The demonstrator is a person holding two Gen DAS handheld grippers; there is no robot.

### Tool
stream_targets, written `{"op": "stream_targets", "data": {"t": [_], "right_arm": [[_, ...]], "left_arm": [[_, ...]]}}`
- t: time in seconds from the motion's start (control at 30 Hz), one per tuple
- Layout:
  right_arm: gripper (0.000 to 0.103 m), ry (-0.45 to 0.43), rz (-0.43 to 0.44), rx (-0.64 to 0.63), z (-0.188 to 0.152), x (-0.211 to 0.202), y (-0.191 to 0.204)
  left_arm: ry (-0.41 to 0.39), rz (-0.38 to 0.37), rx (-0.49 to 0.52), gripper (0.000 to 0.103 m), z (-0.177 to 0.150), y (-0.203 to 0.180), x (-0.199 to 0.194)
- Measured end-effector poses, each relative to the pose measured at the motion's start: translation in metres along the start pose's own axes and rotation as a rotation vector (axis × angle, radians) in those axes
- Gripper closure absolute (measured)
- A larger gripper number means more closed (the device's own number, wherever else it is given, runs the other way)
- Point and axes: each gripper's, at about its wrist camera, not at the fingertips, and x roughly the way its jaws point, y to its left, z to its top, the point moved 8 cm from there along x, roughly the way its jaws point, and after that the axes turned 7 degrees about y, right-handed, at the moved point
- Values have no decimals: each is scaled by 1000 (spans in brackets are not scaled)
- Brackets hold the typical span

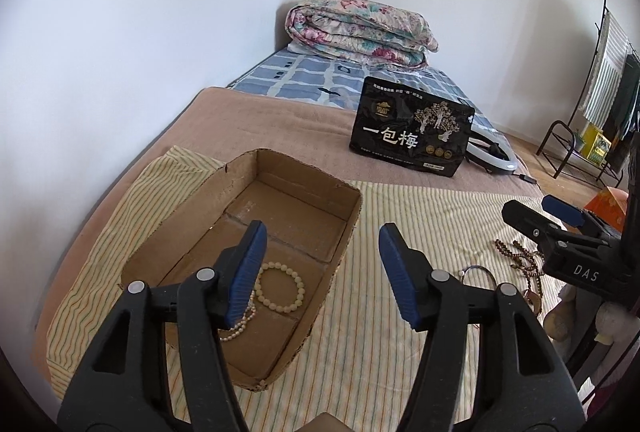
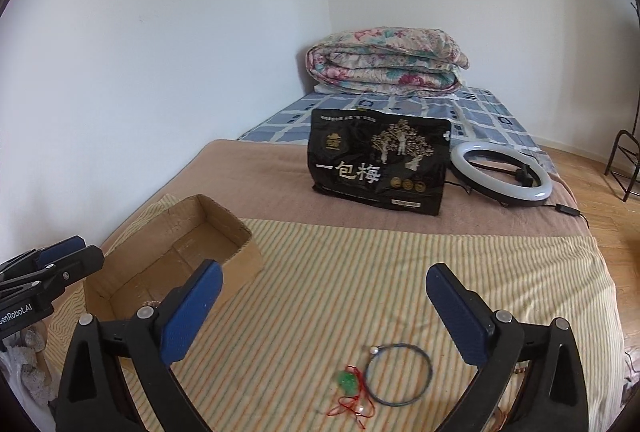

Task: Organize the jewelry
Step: 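Move the left tool to the blue bangle while the right tool moves to the brown bead strand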

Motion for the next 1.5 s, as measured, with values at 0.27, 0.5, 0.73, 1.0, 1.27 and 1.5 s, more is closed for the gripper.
{"op": "stream_targets", "data": {"t": [0.27,0.5,0.73,1.0,1.27,1.5], "right_arm": [[0,7,-62,70,-10,-20,-65],[0,47,-126,94,-21,-28,-120],[0,108,-167,111,-33,-27,-164],[0,188,-186,141,-51,-16,-199],[0,254,-186,162,-67,2,-215],[0,297,-195,165,-74,20,-217]], "left_arm": [[52,-50,77,43,-10,-37,13],[111,-121,161,43,-29,-79,24],[183,-170,242,43,-52,-118,43],[284,-219,248,43,-69,-137,76],[327,-252,210,43,-71,-142,95],[347,-297,274,43,-81,-168,101]]}}
